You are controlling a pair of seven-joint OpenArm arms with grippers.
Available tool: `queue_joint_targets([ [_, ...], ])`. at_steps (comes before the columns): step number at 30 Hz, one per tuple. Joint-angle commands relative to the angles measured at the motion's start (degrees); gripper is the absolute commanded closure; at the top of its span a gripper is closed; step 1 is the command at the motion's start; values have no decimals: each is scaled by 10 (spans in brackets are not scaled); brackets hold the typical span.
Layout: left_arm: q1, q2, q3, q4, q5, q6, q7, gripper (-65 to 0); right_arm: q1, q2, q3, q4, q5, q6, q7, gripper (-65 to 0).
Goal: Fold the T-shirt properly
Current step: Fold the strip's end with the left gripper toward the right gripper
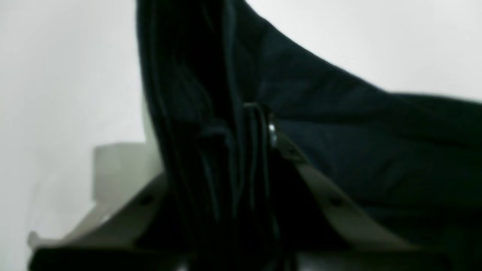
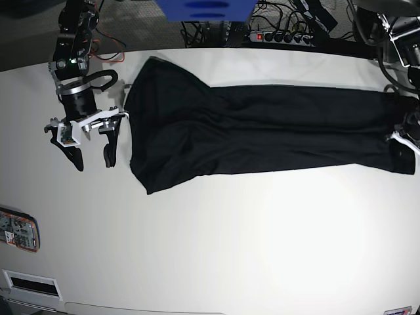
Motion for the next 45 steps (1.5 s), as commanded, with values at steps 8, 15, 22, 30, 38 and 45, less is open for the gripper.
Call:
queue_joint_targets([
  [8,70,85,-6,201,-17,24,37,0,2,5,2,10,5,-1,14,-413],
  [15,127,175,-6,373,-16,117,40,0,2,5,1,10,5,-1,13,-413],
  [22,103,247,7,440,-13,147,41,0,2,6,-20,10,5,0,13,-413],
  [30,87,306,78,440,-12,147,40,0,2,6,-43,10,5,0,13,-413],
  [38,88,345,125,438,-12,147,39,0,2,7,-43,10,5,0,13,-413],
  [45,90,345,147,430,-11,147,40,0,2,7,-44,10,5,0,13,-414],
])
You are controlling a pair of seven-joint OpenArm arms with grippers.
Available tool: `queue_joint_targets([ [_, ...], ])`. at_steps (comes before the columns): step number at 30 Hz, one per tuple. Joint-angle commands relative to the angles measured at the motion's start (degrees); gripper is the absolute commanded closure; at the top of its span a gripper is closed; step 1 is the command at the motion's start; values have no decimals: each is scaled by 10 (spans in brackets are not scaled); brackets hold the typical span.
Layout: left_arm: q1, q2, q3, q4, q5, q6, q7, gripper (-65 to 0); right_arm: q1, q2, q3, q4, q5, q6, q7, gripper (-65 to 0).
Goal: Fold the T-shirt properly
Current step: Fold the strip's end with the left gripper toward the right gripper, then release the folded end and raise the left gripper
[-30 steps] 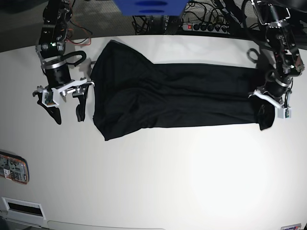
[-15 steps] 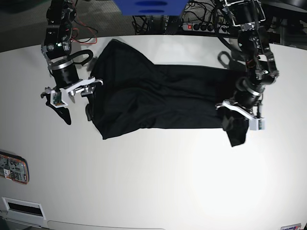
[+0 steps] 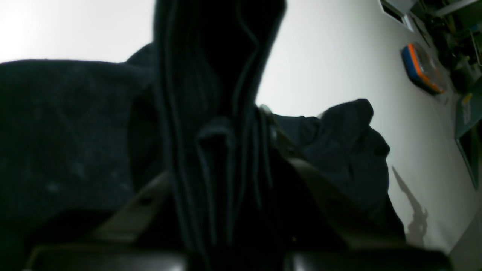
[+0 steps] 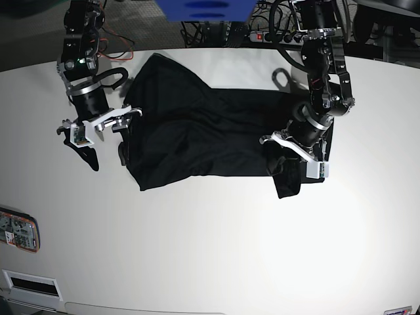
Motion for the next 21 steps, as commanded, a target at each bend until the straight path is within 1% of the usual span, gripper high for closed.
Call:
queue_joint_targets([
  [1,-7,-2,-1,3,-12,-5,-13,0,2,5,1,10,4,0,18,-414],
  [3,-4,-4,-1,2,-12,-3,-13,-126,1,6,1,10,4,0,18,-415],
  [4,-3,-4,-1,4,-12,-1,-13,-174,1,12,1,10,4,0,18,-415],
  [5,-3,-4,-1,4,-12,-1,-13,-205,1,21,1,10,4,0,18,-415],
  [7,-6,-5,0,5,-13,-2,-13,-211,1,29,0,10,4,0,18,-415],
  [19,-33,-4,82,5,-16,-2,-13,-213,4,29,2,5,9,-1,17,-414],
  [21,-47,-4,85,-11,-12,-2,-13,-213,5,29,3,4,9,-1,7,-414],
])
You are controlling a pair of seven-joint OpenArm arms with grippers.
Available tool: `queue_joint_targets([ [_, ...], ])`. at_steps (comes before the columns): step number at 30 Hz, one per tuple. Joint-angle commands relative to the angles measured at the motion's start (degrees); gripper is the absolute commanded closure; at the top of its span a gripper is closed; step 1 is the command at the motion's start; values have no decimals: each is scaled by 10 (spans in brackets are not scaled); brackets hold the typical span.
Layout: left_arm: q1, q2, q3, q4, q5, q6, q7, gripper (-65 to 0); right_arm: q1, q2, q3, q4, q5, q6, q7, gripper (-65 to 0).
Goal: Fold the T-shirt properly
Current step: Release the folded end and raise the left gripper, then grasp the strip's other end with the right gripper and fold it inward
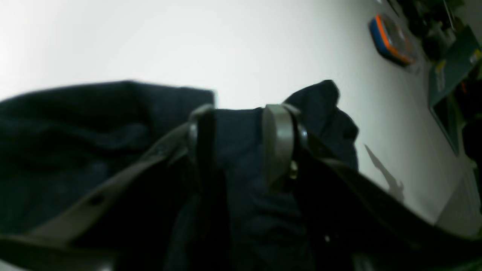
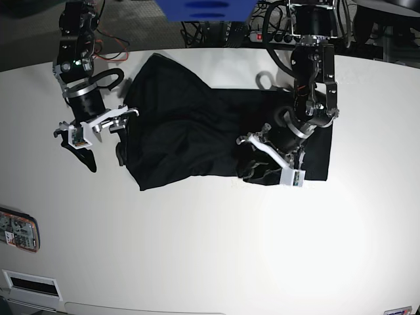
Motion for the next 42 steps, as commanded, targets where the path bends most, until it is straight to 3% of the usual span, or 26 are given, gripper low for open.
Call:
queue_joint_targets([
  [1,-25,0,-2,-17,-8,-4,-14,-213,2,5,5,8,7,-1,-1,-414],
  [5,-100,-25,-4,-123,-8,-4,-16,-213,2,5,8,8,7,-2,-71,-413],
  [9,-123,-46,-2,-123,-12,-4,-15,-213,2,5,25,8,7,-2,-114,-418],
  [18,15,-47,-4,192,-10,-4,-16,-213,2,5,29,8,8,-2,-194,-503],
  [22,74,-58,-37,255,-10,-6,-17,-213,3,1,29,7,16,-2,-237,-518],
  [28,148,-85,-110,249,-5,-8,-86,-213,51,2,73,-11,204,-2,-320,-516],
  [31,185,-111,-128,249,47,-7,-126,-213,95,5,91,-47,275,-1,-362,-516],
  [34,227,-117,-133,248,146,-7,-190,-213,96,5,91,-98,310,-1,-375,-516],
  [39,299,-116,-128,245,312,-5,-305,-213,96,5,91,-157,314,-1,-374,-516],
  [42,329,-115,-132,245,351,-4,-347,-213,96,5,91,-192,313,-1,-373,-516],
])
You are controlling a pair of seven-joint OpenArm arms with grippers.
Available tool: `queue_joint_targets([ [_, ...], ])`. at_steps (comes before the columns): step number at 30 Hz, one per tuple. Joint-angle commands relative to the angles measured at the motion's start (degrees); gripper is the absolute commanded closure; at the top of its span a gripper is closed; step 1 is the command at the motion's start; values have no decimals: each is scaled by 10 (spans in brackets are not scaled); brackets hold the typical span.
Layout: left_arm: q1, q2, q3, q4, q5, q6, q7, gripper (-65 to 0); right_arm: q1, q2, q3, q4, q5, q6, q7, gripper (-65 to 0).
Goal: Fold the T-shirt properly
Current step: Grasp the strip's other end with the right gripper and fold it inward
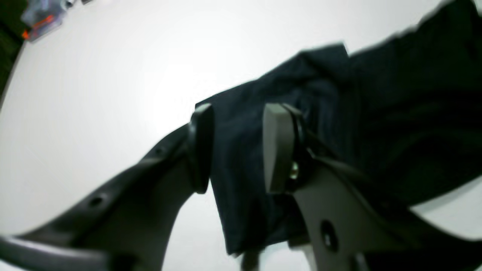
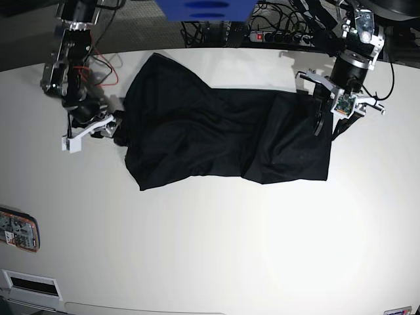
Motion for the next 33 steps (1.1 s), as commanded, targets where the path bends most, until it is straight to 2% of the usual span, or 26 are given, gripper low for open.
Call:
queue_joint_targets([
  [1,9,-1,-5,9,-4,4,-24,-213,-7,3,2,-7,7,4,-1,-516],
  [7,14,4,-1,-2,-5,4,-30,-213,-7,1,-1,-47,10,4,-7,-516],
  [18,16,4,-1,-9,-5,4,-30,-213,-6,0,-123,-51,8,4,-3,-516],
  [24,16,4,-1,-9,-5,4,-29,-213,43,-5,-175,-58,9,4,-3,-516],
  [30,14,4,-1,-9,-5,4,-29,-213,60,-17,-193,-58,11,4,-6,-513],
  [31,14,4,-1,-9,-5,4,-29,-213,60,-17,-192,-57,11,4,-6,-504],
  [33,14,4,-2,-10,-5,4,-29,-213,60,-17,-189,-57,10,4,-6,-445],
])
